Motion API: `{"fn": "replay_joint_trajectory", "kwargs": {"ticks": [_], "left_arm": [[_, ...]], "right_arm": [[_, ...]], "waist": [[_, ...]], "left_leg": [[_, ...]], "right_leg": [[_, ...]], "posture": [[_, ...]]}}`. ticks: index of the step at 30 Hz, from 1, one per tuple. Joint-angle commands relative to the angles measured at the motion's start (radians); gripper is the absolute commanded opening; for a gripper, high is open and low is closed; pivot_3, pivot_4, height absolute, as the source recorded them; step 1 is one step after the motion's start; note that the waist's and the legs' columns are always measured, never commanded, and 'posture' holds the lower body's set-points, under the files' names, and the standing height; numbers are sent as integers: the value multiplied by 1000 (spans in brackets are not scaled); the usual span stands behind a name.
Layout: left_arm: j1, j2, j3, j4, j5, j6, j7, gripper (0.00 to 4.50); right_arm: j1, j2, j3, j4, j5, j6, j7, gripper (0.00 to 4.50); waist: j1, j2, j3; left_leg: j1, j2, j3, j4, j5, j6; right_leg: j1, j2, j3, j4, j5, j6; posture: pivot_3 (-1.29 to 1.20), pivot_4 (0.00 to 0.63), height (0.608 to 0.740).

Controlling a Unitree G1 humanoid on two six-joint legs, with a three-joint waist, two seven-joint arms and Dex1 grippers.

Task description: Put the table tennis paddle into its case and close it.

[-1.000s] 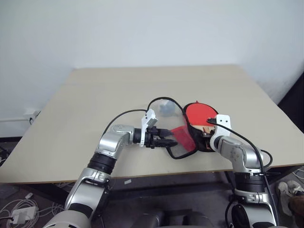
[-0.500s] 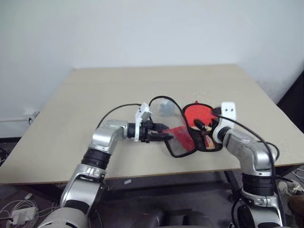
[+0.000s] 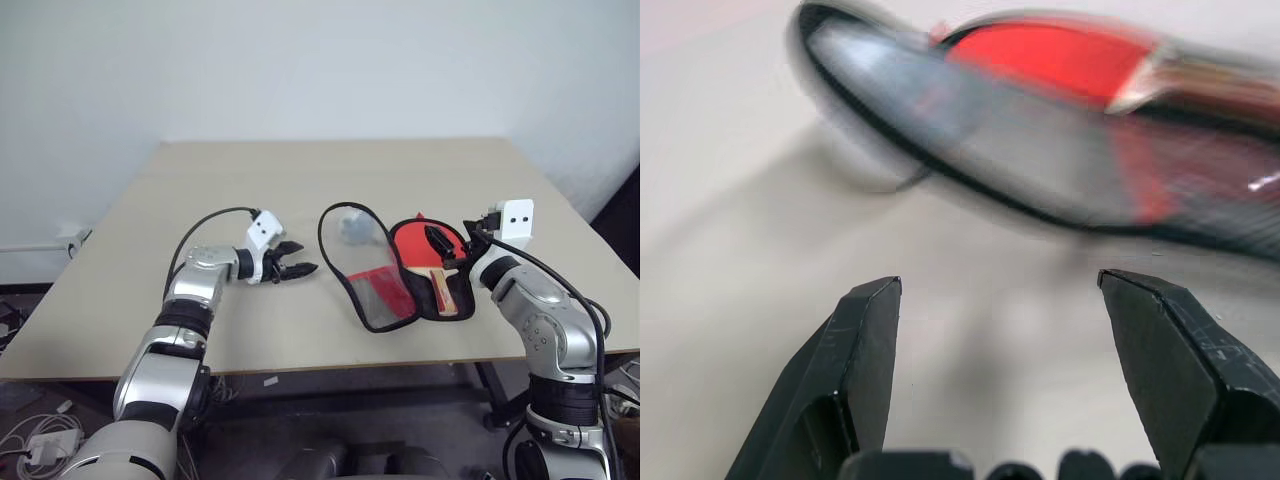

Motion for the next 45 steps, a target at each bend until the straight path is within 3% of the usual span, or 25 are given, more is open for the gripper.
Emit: {"fn": "replay_joint_trajectory", "kwargs": {"ticks": [1, 8, 16, 22, 27, 36, 45], "left_arm": [[-66, -63, -28, 96, 73, -76, 82, 3354], [-121, -236, 41, 130, 23, -82, 92, 3354], [-100, -398, 108, -38, -90, 46, 82, 3354], [20, -434, 11, -227, -54, 198, 88, 3354], [47, -451, 12, -302, -80, 408, 161, 3354], [-128, -562, 194, -168, -238, 811, 329, 3354], [-305, -629, 348, 104, -315, 978, 553, 3354]], "right_arm": [[-38, 6, -13, 9, -11, -51, -26, 4477], [-40, 24, -31, 11, 6, -85, -51, 4477], [-76, 122, -176, -66, 145, -190, -113, 4477], [-64, 128, -176, -41, 135, -210, -166, 4477], [-37, 118, -163, -43, 130, -207, -183, 4477], [-27, 112, -123, -8, 104, -210, -200, 4477], [-9, 112, -131, -5, 91, -216, -222, 4477]], "waist": [[0, 0, 0], [-3, -1, 0], [-4, -1, 0], [-11, -1, 0], [-9, -1, 0], [-3, -1, 0], [-3, -1, 0]], "left_leg": [[0, 0, 0, 0, 0, 0], [-3, 0, -1, 2, -1, 1], [-3, 0, -1, 3, -1, 2], [-2, 0, 0, 3, -1, 2], [-2, 0, 0, 3, -1, 2], [-3, 0, 0, 5, -1, 2], [-3, 0, 0, 5, -1, 2]], "right_leg": [[0, 0, 0, 0, 0, 0], [-2, 0, -1, 1, 0, 0], [-2, 0, -1, 2, 0, 0], [-2, 0, 0, 3, 0, 0], [-2, 1, 0, 4, 0, 0], [-2, 1, -1, 4, 0, 1], [-2, 1, 0, 5, 0, 1]], "posture": [[0, 0, 740], [0, 0, 740], [0, 0, 740], [0, 0, 740], [0, 0, 740], [0, 0, 740], [0, 0, 740]]}}
